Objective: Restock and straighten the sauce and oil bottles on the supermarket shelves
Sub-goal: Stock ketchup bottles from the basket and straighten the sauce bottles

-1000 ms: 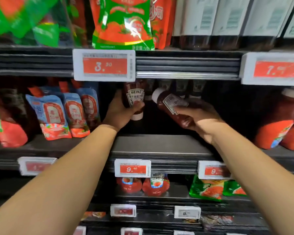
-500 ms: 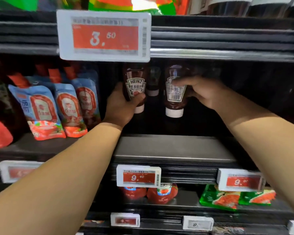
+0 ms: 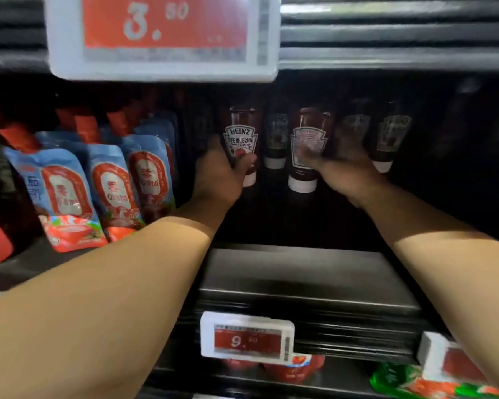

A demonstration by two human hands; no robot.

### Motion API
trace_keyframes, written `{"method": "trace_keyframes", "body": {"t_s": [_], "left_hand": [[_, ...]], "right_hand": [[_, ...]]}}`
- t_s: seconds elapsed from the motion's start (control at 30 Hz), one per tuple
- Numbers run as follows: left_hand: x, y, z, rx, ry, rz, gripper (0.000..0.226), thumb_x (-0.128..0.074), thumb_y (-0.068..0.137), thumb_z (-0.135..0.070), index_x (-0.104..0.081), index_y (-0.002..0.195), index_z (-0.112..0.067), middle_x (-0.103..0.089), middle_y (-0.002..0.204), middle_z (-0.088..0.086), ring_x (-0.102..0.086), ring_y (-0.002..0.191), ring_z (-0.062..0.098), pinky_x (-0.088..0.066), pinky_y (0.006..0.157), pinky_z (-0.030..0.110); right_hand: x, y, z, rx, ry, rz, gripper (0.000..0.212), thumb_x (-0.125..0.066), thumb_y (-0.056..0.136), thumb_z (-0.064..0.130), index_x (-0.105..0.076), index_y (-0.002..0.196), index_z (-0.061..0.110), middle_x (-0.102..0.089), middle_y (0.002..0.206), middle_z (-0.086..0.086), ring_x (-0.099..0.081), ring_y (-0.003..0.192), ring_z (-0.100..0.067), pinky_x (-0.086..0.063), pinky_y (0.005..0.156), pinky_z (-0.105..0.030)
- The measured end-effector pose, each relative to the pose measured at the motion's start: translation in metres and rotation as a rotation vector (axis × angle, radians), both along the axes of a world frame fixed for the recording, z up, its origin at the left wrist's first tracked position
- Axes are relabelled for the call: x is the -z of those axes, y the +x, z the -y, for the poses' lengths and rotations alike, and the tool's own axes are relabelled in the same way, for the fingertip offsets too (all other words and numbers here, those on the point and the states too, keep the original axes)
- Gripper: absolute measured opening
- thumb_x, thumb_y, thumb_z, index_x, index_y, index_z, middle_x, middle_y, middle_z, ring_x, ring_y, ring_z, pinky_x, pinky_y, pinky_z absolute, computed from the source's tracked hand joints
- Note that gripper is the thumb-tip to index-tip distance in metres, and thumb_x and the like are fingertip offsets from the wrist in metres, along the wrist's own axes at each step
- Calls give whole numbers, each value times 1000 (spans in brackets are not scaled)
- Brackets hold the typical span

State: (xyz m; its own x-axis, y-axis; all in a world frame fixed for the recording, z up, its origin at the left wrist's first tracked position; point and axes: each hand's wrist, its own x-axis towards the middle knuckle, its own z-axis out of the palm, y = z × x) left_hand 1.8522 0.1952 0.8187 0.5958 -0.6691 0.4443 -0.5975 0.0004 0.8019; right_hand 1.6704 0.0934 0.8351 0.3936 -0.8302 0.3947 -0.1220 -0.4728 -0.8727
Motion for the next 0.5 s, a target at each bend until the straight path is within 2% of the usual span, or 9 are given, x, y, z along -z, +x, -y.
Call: {"method": "trace_keyframes", "body": {"t_s": [0.07, 0.2, 0.27, 0.37, 0.5], "left_hand": [[0, 2, 6, -26, 20, 27, 49, -70, 94, -31, -52, 135, -11, -66, 129, 9, -61, 121, 25, -45, 93, 28], [0, 5, 14, -70, 39, 34, 48, -68, 96, -33, -53, 136, -12, -65, 130, 10, -60, 122, 27, -45, 94, 30], [-1, 6, 18, -88, 44, 40, 47, -67, 97, -33, -53, 136, -11, -65, 131, 11, -60, 123, 28, -44, 94, 30], [1, 7, 21, -88, 25, 17, 44, -66, 97, -30, -53, 135, -10, -66, 128, 11, -62, 120, 28, -45, 94, 29], [3, 10, 23, -59, -29, -100, 38, -63, 99, -23, -54, 134, -11, -68, 124, 9, -63, 117, 26, -49, 101, 35]], "right_hand": [[7, 0, 4, 6, -48, -75, 44, -81, 86, 27, -63, 127, 27, -68, 106, 19, -60, 86, 21, -44, 67, 3], [10, 4, 8, 8, -123, -127, 52, -79, 87, 33, -62, 134, 20, -68, 120, 10, -63, 100, 6, -43, 74, 3], [11, 8, 9, 11, -127, -136, 53, -79, 87, 33, -62, 135, 17, -69, 125, 5, -65, 110, -5, -47, 84, -6], [11, 10, 10, -9, -112, -141, 51, -78, 88, 32, -63, 134, 15, -70, 127, 1, -65, 116, -11, -53, 101, -29], [14, 10, 13, -18, -123, -129, 49, -76, 89, 33, -63, 134, 16, -70, 126, 2, -65, 117, -11, -52, 104, -33]]}}
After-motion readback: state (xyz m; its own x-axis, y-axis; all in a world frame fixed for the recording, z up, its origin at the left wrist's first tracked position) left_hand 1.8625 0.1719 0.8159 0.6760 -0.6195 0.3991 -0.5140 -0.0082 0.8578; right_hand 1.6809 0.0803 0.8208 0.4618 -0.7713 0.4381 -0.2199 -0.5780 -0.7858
